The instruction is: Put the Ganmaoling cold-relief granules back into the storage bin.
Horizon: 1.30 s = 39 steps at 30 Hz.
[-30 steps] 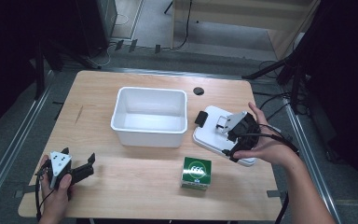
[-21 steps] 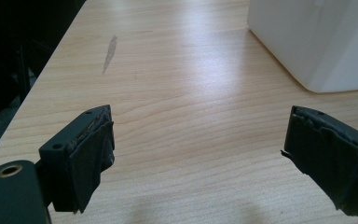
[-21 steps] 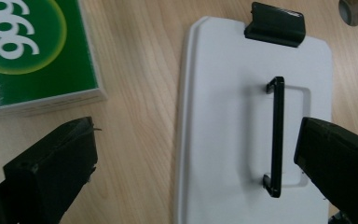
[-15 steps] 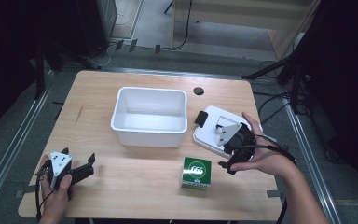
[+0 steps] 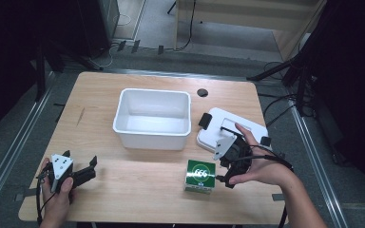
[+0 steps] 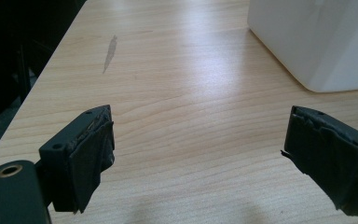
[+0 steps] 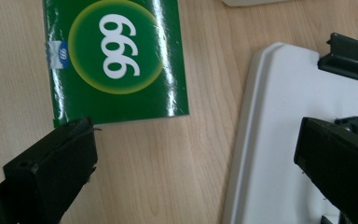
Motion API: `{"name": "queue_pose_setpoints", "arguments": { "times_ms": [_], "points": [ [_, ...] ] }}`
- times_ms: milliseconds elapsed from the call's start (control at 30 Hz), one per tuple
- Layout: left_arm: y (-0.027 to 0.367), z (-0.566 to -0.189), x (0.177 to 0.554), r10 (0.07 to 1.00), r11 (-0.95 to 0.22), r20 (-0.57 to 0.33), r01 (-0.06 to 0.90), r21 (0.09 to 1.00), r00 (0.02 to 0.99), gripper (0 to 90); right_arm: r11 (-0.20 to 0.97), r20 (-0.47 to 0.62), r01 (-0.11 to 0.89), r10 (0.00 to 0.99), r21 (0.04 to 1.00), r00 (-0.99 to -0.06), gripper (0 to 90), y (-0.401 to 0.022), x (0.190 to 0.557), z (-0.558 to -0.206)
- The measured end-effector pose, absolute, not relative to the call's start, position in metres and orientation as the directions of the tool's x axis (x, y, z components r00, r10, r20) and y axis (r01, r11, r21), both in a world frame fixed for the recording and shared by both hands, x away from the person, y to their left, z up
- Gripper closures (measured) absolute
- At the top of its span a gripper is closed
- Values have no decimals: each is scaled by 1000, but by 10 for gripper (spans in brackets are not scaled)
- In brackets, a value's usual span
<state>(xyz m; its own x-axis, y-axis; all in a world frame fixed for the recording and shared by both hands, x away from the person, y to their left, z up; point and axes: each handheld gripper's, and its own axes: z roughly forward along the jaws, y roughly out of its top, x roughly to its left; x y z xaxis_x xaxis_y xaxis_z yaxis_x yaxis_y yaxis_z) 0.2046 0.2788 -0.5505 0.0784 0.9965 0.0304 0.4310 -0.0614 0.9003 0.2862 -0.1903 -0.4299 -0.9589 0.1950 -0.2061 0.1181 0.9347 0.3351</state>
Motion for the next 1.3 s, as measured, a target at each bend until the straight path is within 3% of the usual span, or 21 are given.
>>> {"name": "queue_pose_setpoints", "arguments": {
  "times_ms": [1300],
  "points": [
    [279, -551, 205, 997, -57, 26, 429, 902, 78, 90, 938, -96, 75, 114, 338, -989, 0, -160, 277, -457]
  ]
}}
